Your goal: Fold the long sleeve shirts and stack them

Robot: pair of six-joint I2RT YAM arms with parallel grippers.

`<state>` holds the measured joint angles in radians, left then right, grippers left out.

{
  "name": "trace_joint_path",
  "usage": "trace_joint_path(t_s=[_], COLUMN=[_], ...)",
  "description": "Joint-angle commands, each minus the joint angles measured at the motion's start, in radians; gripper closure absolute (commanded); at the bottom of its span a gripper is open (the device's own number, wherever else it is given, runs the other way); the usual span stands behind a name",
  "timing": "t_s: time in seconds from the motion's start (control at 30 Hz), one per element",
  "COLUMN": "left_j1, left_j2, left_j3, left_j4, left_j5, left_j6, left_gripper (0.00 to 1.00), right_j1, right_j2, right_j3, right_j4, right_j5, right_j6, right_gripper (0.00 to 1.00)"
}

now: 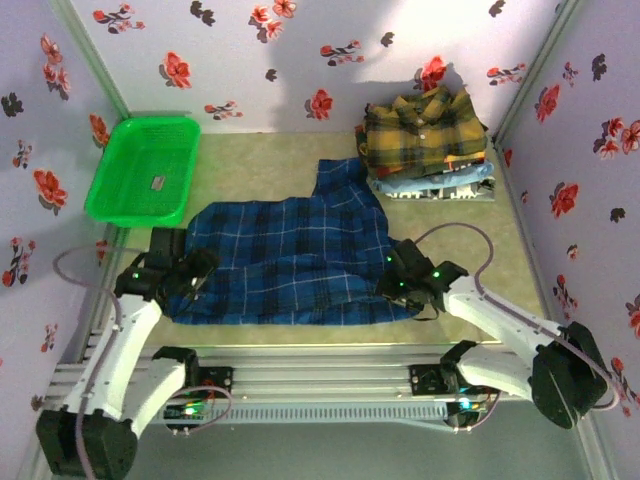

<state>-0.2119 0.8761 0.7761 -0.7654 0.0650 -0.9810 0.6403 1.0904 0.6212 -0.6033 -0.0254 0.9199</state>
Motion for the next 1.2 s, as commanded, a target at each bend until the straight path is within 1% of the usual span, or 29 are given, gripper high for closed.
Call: trace_joint_path(t_s=[0.0,0.07,0.13,0.17,0.23,0.33,0.43,0.53,0.73,0.93,1.07,1.17], left_j1=[-0.144,-0.241,-0.323,-0.344,-0.379,-0.413,-0.438,-0.461,-0.485,-0.485,-0.485,-0.485], left_j2=[0.125,0.253,0.408,0.475,0.609,0.766,0.904,1.009,1.137,1.183,1.209,1.228], left_j3=[0.105,0.183,0.292,0.339,0.435,0.563,0.681,0.775,0.867,0.884,0.901,0.904], left_j4=[0.119,0.173,0.151,0.132,0.09,0.01,-0.064,-0.126,-0.209,-0.236,-0.239,-0.238], left_j5=[0.101,0.148,0.167,0.184,0.22,0.225,0.232,0.231,0.238,0.217,0.225,0.233], left_j6=[0.097,0.188,0.318,0.366,0.462,0.582,0.671,0.737,0.836,0.877,0.89,0.895], left_gripper=[0.3,0.26,0.25,0.25,0.26,0.27,0.29,0.32,0.38,0.41,0.41,0.44], right_j1=[0.005,0.01,0.02,0.023,0.034,0.039,0.042,0.044,0.044,0.044,0.044,0.044], right_j2=[-0.011,0.0,0.023,0.035,0.056,0.072,0.065,0.047,-0.001,-0.018,-0.014,-0.011], right_j3=[0.003,-0.007,-0.014,-0.012,-0.012,-0.019,-0.03,-0.054,-0.099,-0.106,-0.087,-0.082], right_j4=[0.025,0.065,0.102,0.105,0.116,0.123,0.12,0.113,0.095,0.113,0.106,0.109], right_j5=[-0.085,-0.116,-0.14,-0.142,-0.135,-0.136,-0.133,-0.128,-0.114,-0.109,-0.099,-0.087], right_j6=[0.06,0.102,0.132,0.14,0.15,0.163,0.173,0.181,0.196,0.202,0.198,0.207], right_gripper=[0.47,0.45,0.44,0.44,0.43,0.43,0.43,0.42,0.43,0.42,0.42,0.42])
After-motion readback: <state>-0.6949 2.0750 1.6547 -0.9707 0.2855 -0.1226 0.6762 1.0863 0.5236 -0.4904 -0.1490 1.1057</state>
